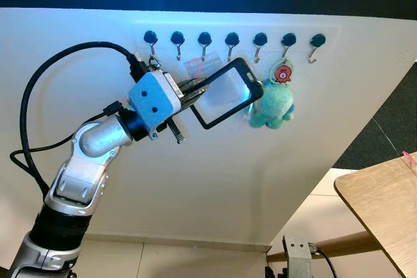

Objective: Hang keys on a hook

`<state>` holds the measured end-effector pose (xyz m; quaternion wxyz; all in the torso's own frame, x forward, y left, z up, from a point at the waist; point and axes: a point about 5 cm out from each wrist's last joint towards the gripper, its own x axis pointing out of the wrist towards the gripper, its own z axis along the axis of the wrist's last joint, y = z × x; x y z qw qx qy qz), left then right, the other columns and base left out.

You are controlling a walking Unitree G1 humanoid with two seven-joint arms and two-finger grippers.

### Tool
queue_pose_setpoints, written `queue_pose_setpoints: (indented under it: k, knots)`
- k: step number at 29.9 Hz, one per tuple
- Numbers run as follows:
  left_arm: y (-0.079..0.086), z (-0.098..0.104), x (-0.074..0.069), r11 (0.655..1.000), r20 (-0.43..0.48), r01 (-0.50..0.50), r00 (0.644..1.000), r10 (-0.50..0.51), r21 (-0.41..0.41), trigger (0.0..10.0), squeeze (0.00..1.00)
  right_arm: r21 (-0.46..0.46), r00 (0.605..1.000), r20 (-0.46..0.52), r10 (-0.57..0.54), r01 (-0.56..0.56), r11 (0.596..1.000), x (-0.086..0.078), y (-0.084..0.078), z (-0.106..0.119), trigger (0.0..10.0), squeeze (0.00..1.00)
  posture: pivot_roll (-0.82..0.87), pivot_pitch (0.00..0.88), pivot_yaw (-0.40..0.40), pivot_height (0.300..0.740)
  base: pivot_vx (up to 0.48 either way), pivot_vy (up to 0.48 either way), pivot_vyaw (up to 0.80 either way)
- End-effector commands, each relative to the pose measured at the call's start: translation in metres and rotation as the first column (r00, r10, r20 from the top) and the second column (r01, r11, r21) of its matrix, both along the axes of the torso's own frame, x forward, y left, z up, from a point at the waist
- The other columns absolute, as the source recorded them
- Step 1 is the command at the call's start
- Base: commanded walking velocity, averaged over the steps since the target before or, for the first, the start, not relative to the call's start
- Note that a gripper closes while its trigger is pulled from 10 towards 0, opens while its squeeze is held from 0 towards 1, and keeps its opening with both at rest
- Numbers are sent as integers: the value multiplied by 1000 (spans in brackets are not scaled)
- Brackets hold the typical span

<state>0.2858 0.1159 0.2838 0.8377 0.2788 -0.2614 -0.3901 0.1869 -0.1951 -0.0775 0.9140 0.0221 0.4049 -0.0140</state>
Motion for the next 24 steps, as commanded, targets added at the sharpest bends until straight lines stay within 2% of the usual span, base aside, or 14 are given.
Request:
queue_pose_setpoints:
  k: [1, 9, 13, 24]
  knots:
    - [-2, 4, 3, 999, 11, -32, 999, 32, 5, 10000, 0, 9, 1000, -10, -16, 16, 1000, -5, 0, -2, 10000, 0, 34, 72, 7, 740, 0, 0, 0]
    - [7, 16, 13, 986, 72, -159, 984, 162, -38, 10000, 0, 11, 1000, -7, -21, 21, 1000, -5, 0, -2, 10000, 0, 34, 74, 10, 740, 0, 0, 0]
    - [15, 22, 18, 967, 117, -246, 961, 252, -59, 10000, 0, 11, 1000, -8, -20, 20, 1000, -5, 0, -2, 10000, 0, 34, 76, 8, 740, 0, 0, 0]
    - [19, 19, 16, 965, 124, -256, 958, 260, -51, 10000, 0, 9, 1000, -8, -17, 17, 1000, -5, 0, -2, 10000, 0, 32, 76, 6, 740, 0, 0, 0]
